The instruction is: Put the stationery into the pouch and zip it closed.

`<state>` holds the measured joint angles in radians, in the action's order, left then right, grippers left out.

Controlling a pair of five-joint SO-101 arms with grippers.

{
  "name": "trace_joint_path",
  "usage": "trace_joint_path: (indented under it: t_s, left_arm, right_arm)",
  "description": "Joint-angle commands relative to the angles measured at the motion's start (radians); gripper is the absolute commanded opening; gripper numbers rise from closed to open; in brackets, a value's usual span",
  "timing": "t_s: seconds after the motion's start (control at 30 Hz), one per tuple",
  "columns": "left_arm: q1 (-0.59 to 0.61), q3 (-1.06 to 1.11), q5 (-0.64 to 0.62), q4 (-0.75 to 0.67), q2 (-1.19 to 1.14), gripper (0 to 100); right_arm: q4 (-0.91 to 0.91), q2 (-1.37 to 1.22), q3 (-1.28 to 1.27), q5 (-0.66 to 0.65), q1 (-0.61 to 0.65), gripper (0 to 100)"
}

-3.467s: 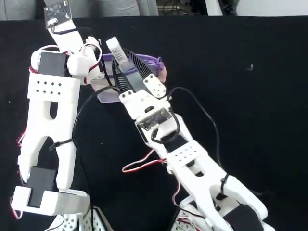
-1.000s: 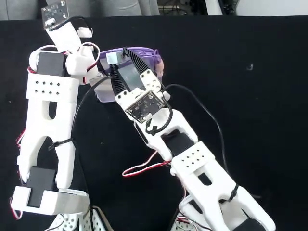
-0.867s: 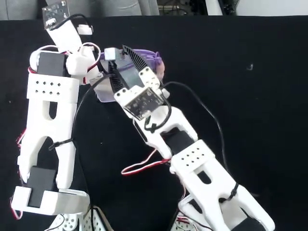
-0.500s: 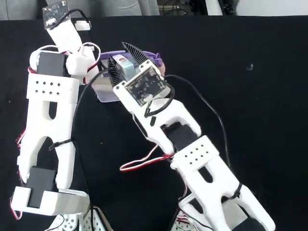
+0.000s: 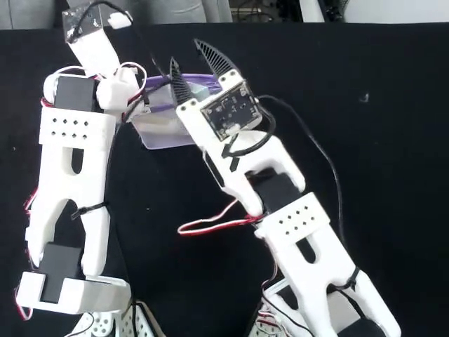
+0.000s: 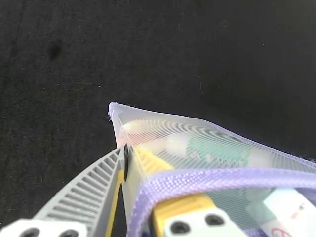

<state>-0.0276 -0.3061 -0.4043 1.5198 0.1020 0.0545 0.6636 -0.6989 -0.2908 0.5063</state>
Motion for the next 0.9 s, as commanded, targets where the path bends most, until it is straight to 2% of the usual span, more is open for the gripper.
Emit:
trace_joint_path:
  t_s: [0.0,0.23,0.43,0.57,0.73,0.87]
  left_arm:
    - [0.001,-0.001,-0.005,0.003,0.009,3]
    - [0.005,-0.004,-0.003,0.003,0.008,3]
    - [0.008,-0.001,-0.003,0.003,0.008,3]
    - [0.008,-0.001,-0.002,0.003,0.009,3]
    - [0.008,-0.001,-0.002,0.003,0.008,3]
    - [0.01,-0.001,-0.002,0.003,0.006,3]
  right_arm:
    - [0.014,-0.021,0.128,0.011,-0.006,13.5]
    - [0.184,0.028,0.151,0.012,-0.038,13.6]
    - [0.43,0.236,0.217,0.012,-0.005,13.5]
    - [0.577,0.274,0.223,0.012,0.025,13.5]
    - [0.657,0.274,0.2,0.087,0.023,13.4]
    - [0.654,0.259,0.154,0.103,0.021,13.4]
